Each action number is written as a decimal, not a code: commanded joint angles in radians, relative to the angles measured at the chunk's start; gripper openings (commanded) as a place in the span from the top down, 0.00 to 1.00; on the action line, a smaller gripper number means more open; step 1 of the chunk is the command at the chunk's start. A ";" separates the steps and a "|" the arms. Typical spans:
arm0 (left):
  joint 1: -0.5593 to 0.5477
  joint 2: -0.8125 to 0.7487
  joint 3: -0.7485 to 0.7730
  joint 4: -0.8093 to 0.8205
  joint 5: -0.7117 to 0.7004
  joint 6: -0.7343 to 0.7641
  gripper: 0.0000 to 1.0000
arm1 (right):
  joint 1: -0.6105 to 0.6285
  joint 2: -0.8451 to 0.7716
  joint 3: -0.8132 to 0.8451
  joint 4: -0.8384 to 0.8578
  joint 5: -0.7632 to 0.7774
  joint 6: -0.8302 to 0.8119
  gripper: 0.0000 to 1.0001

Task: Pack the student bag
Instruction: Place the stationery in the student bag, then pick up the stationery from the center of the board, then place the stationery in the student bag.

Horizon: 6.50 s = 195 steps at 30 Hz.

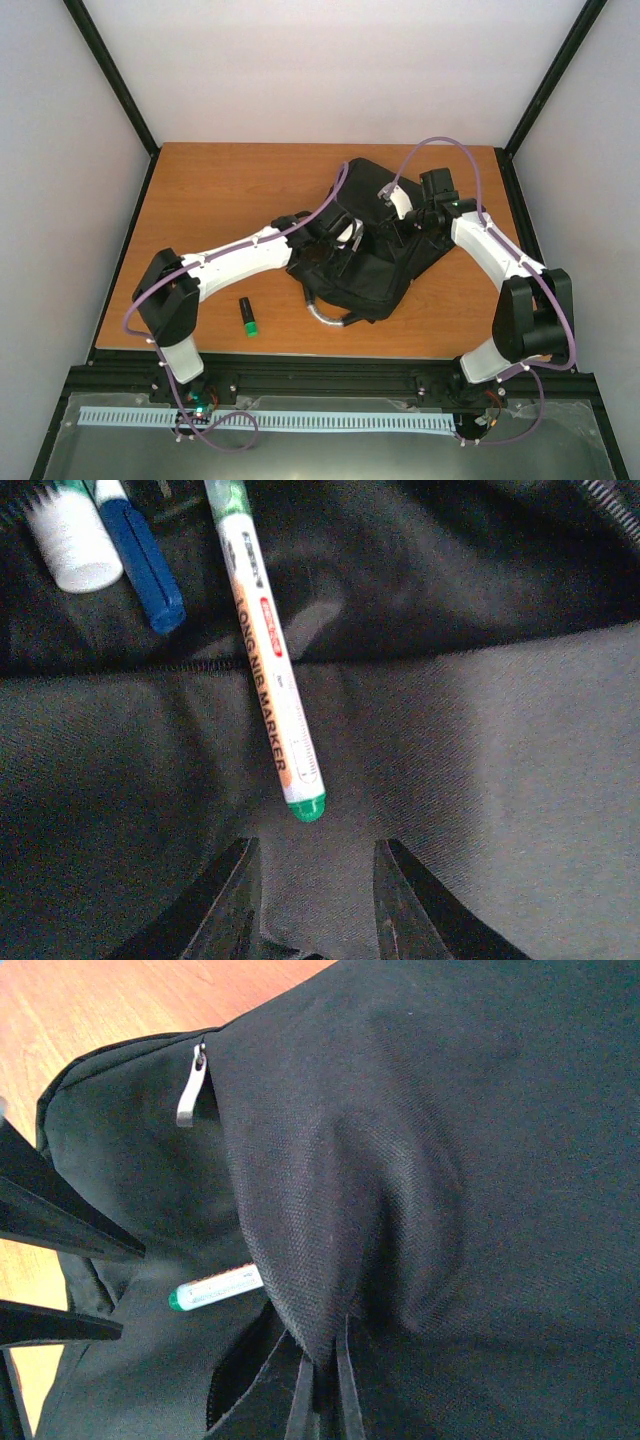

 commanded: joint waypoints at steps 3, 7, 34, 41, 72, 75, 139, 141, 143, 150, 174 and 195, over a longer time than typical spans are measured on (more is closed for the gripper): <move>0.005 0.011 -0.048 0.061 0.023 -0.009 0.77 | 0.011 -0.005 0.016 0.033 -0.094 -0.006 0.97; 0.006 0.049 -0.026 0.067 0.024 -0.002 0.87 | 0.012 -0.001 0.016 0.034 -0.094 -0.006 0.97; 0.010 0.275 0.161 0.319 -0.267 0.034 0.87 | 0.012 0.018 0.019 0.029 -0.083 -0.015 0.97; 0.010 0.159 0.116 0.262 -0.206 -0.001 0.83 | 0.011 0.008 0.018 0.031 -0.088 -0.012 0.97; 0.013 -0.542 -0.620 -0.189 -0.436 -0.538 0.20 | 0.012 0.011 0.021 0.025 -0.099 -0.018 0.97; 0.015 -0.554 -0.655 -0.210 -0.445 -0.622 0.22 | 0.011 0.009 0.020 0.025 -0.099 -0.017 0.97; -0.117 -0.157 -0.647 0.018 -0.057 -0.426 0.55 | 0.012 0.032 0.026 0.011 -0.097 -0.020 0.96; -0.117 -0.169 -0.646 0.000 -0.073 -0.433 0.62 | 0.011 0.031 0.026 0.013 -0.096 -0.019 0.97; -0.118 -0.190 -0.631 -0.033 -0.113 -0.447 0.67 | 0.012 0.031 0.026 0.012 -0.095 -0.020 0.97; -0.117 -0.303 -0.522 -0.225 -0.254 -0.496 0.79 | 0.012 0.032 0.027 0.013 -0.098 -0.020 0.97; -0.114 -0.003 -0.045 0.203 -0.073 -0.177 0.82 | 0.012 -0.003 0.024 0.021 -0.095 -0.007 0.97; -0.041 0.255 0.213 0.156 -0.230 -0.160 0.72 | 0.012 0.001 0.018 0.032 -0.062 -0.013 0.97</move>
